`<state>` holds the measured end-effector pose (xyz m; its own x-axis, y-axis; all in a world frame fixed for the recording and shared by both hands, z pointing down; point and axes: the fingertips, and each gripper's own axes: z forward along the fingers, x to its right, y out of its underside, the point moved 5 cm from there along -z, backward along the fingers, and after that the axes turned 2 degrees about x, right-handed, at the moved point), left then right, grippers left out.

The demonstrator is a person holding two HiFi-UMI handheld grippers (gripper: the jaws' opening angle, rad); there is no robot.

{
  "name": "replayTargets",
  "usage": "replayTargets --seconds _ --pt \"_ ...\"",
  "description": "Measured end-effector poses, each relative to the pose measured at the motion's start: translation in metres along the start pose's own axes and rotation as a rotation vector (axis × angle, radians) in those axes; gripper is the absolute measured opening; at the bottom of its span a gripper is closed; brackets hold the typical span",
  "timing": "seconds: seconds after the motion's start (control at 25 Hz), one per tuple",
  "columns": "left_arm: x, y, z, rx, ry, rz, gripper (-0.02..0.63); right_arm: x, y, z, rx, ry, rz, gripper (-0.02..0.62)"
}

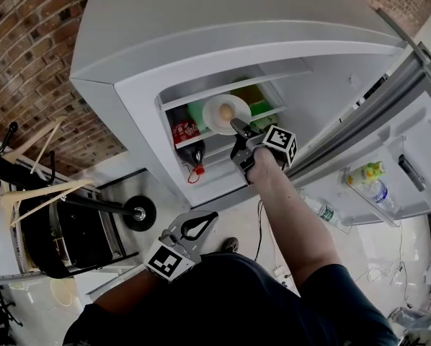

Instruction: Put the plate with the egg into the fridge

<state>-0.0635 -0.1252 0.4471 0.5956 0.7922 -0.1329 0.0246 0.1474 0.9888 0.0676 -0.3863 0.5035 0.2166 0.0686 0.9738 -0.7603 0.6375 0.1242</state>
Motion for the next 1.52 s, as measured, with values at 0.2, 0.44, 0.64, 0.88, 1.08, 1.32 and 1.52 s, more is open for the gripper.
replayTargets --seconds 0.2,0.44,0.64,0.88,1.08,1.32,1.52 --pt "-0.001 -0.001 0.000 0.001 -0.004 -0.005 0.005 -0.002 0.003 0.000 -0.006 -0.020 -0.011 0.189" --pt "-0.001 -0.003 0.000 -0.003 0.006 0.011 0.005 0.005 0.009 -0.012 0.004 -0.033 0.013 0.207" --pt "0.002 -0.005 0.003 -0.004 0.023 0.014 0.005 0.016 0.022 -0.038 0.000 -0.044 0.022 0.212" --pt "0.005 -0.007 0.009 0.003 0.054 0.016 0.005 0.005 0.046 -0.086 0.022 -0.139 -0.056 0.213" --pt "0.009 -0.012 0.013 0.010 0.078 0.033 0.005 -0.015 0.062 -0.130 0.064 -0.205 -0.247 0.208" --pt "0.010 -0.014 0.016 0.012 0.090 0.036 0.005 -0.029 0.094 -0.180 0.068 -0.169 -0.673 0.050" --pt "0.011 -0.015 0.015 0.004 0.096 0.045 0.005 -0.040 0.136 -0.206 0.079 -0.149 -1.244 0.011"
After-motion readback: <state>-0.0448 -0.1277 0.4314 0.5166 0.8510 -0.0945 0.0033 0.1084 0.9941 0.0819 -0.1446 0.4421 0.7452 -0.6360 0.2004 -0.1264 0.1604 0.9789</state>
